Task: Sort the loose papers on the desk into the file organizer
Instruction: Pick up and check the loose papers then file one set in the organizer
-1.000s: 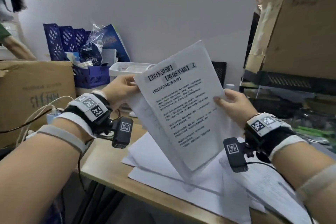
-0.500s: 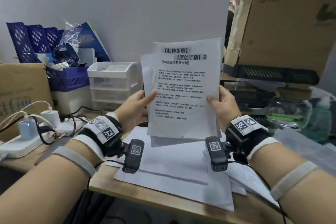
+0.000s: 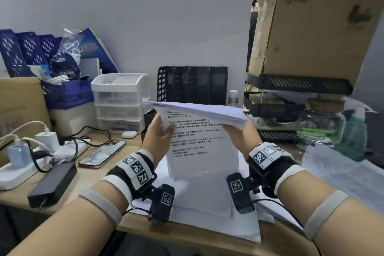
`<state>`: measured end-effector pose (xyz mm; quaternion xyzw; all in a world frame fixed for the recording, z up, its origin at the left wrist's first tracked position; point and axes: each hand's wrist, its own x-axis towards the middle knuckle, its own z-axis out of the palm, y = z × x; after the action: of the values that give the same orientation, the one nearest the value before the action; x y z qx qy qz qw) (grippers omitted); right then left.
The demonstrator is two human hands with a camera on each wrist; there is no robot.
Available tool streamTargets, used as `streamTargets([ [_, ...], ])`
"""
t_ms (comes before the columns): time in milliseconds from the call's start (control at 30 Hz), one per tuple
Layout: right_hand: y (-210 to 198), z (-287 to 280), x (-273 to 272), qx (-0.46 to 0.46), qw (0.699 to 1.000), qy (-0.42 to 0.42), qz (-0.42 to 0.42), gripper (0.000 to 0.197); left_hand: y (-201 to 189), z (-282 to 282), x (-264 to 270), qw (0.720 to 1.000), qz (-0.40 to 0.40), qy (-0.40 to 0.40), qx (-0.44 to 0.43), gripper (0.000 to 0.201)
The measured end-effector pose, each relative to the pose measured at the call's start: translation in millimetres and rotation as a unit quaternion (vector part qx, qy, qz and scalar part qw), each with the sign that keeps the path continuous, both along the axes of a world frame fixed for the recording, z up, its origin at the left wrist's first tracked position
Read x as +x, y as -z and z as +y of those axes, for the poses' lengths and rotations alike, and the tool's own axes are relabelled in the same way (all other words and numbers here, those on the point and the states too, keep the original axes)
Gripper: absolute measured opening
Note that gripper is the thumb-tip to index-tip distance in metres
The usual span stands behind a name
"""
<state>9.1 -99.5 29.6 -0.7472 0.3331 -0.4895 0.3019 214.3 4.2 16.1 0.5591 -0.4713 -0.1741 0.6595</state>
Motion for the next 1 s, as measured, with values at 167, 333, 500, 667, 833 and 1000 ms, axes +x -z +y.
streamTargets([
  [167, -12.4, -10.2, 8.4, 0.093, 0.994, -0.044, -0.04, 0.031, -10.9, -6.0, 5.2, 0.998, -0.036, -0.042, -0.001, 0.015],
  [333, -27.8, -14.7, 21.2, 0.169, 0.974, -0.082, -0.125, 0.016, -3.1, 2.8, 5.1, 0.993, 0.051, 0.1, 0.048, 0.023],
  [500, -61.7, -5.8, 34.9, 0.116, 0.989, -0.087, -0.015, 0.032, 1.3, -1.3, 13.1, 0.995, 0.034, 0.057, 0.079, 0.015],
  [667, -97.8, -6.5, 62.2, 0.088, 0.989, -0.043, 0.114, 0.067, -33.5, -13.7, 50.3, 0.99, 0.039, -0.121, 0.056, 0.017],
  [833, -109.4, -20.3, 91.4, 0.093, 0.982, -0.081, 0.142, 0.049, -67.5, -32.4, 101.9, 0.966, 0.013, -0.25, 0.061, 0.029],
  [1000, -97.3, -41.0, 123.6, 0.128, 0.972, -0.096, 0.169, 0.026, -89.3, -60.1, 127.7, 0.94, -0.067, -0.324, 0.086, 0.033],
])
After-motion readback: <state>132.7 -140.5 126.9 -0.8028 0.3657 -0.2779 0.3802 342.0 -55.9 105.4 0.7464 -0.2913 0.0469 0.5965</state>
